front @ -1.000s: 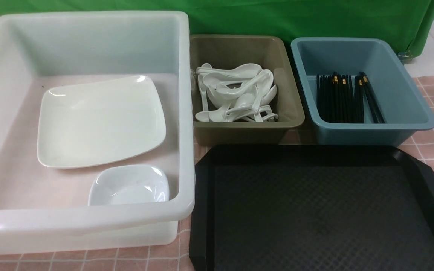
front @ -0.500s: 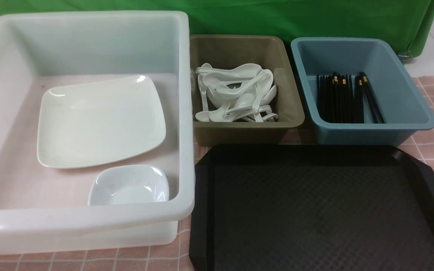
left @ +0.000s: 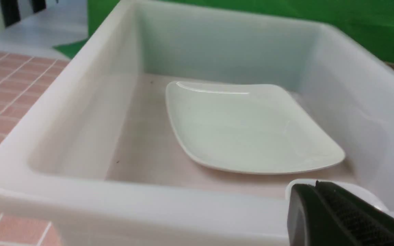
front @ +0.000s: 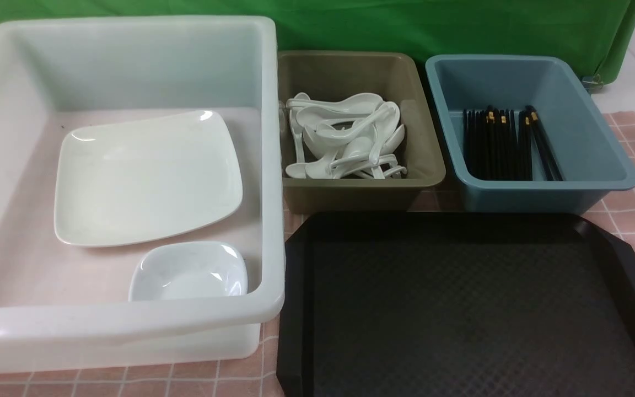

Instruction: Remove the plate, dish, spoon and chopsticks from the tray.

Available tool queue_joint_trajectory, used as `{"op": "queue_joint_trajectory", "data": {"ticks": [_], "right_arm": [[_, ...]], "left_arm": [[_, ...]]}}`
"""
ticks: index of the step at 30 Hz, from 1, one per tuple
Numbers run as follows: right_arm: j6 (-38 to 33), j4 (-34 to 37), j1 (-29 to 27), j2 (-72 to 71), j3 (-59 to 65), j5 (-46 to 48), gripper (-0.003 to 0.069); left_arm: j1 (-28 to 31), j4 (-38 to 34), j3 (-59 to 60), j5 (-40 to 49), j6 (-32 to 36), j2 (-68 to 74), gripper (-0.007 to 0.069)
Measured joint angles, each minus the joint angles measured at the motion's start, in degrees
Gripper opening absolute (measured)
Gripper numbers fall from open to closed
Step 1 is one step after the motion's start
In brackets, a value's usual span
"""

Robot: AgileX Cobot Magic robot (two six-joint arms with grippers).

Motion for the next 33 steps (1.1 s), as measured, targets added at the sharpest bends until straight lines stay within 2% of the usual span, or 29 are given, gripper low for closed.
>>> {"op": "queue_joint_trajectory", "data": {"ticks": [1,3,11,33], "right_arm": [[0.0,0.0,0.0,0.0,0.0,0.0,0.0235],[0.0,0.0,0.0,0.0,0.0,0.0,0.0237],[0.0,0.02,0.0,0.0,0.0,0.0,0.0238],[0.0,0.02,0.0,0.0,0.0,0.0,0.0239]], "left_arm": [[-0.97,3.24,1.57,-1.32,-3.13,-0.35,-0.0003],[-3.04,5.62,3.77,-2.79,-5.01,-0.6,-0.0002],[-8.8,6.3,7.81,-5.32,-4.75,-0.7,-0.0002],[-9.55,6.32,7.85,-8.09,-3.9,-0.7,0.0]]}}
